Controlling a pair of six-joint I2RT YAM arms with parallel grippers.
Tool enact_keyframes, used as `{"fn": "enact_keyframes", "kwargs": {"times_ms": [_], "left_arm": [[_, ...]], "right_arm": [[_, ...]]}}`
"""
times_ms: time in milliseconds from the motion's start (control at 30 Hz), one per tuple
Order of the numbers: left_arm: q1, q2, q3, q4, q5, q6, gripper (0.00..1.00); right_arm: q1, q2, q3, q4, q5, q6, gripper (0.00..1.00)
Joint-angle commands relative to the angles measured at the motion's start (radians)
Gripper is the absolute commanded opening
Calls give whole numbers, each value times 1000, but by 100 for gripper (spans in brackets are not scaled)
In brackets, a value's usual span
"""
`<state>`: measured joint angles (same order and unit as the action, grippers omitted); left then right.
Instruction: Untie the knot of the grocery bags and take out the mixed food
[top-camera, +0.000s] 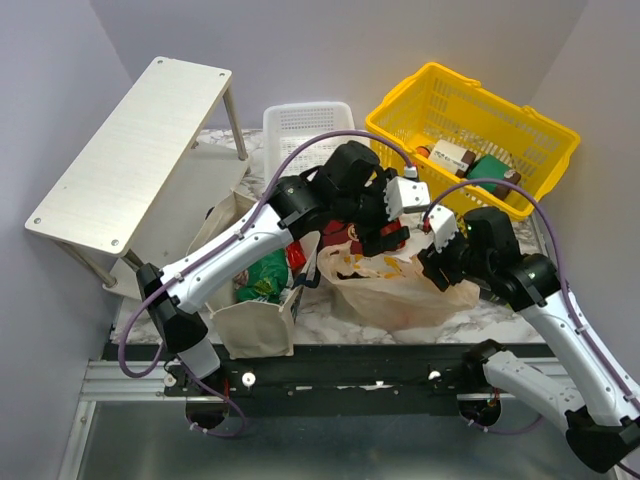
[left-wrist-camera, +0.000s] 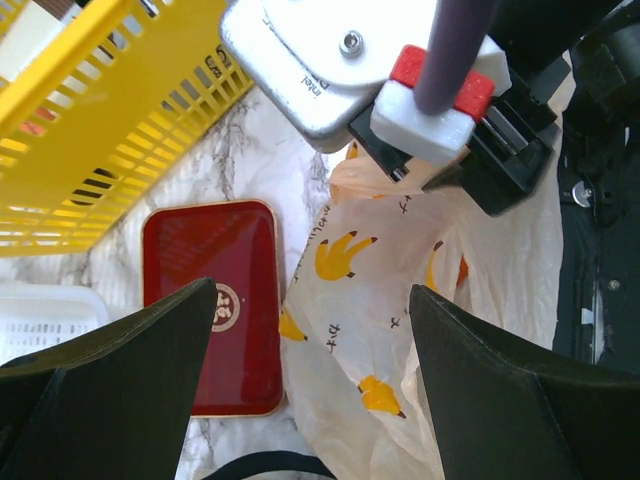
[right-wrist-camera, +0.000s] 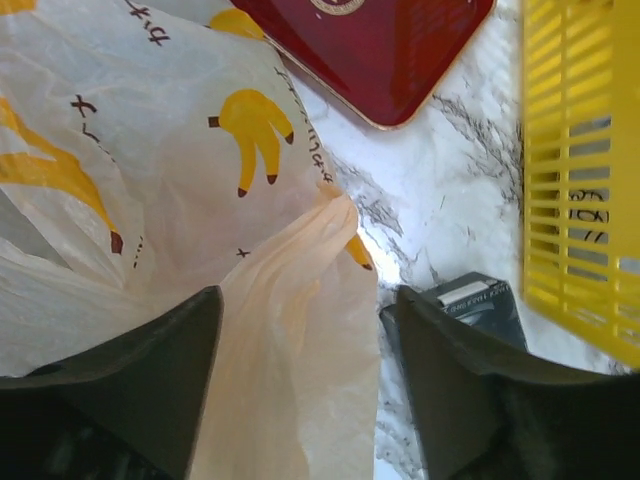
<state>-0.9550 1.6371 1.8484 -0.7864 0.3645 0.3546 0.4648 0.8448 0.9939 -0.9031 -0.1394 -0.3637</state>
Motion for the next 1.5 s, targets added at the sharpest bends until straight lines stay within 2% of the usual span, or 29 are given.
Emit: {"fn": "enact_keyframes", "kwargs": {"times_ms": [0,33,67,233,333,500,733,900,967,1000,1100,1167,1200,1267,1467], "left_arm": [[2,50,32,-28,53,-40,92],[2,61,40,-39,51,-45,91],[2,70,44,-40,36,-54,91],[4,37,20,8,-19,-121,90],[4,1,-29,33,-33,-94,92],[4,-2,-81,52,25,-37,95],[5,53,-87,36,13,-65,94],[5,90,-87,-52,186,39,94],[4,121,-74,-105,188,60,86],[4,157,-69,-115,147,66,69],[21,229,-41,-134,82,69,40],[38,251,-26,-120,80,73,31],[56,262,-18,-114,86,83,18],[71,273,26,-113,100,98,0],[154,274,217,-57,117,35,0]], "right_arm": [[-25,11,-21,-83,-4,-26,27],[-31,2,-18,-82,0,-23,1],[-34,-10,-15,-54,27,-5,0],[-54,-39,167,-17,11,-36,0],[-54,-77,265,26,-104,-101,0],[-54,-226,184,233,-213,-139,0],[-54,-302,158,132,-289,-222,0],[-54,-383,109,98,-272,-285,0],[-55,-400,83,99,-263,-300,0],[-54,-406,77,101,-255,-304,0],[-54,-420,58,118,-244,-307,0],[-54,-417,57,133,-239,-317,0],[-54,-415,57,135,-229,-322,0],[-54,-414,55,141,-213,-340,0],[-55,-428,31,185,-98,-415,0]]}}
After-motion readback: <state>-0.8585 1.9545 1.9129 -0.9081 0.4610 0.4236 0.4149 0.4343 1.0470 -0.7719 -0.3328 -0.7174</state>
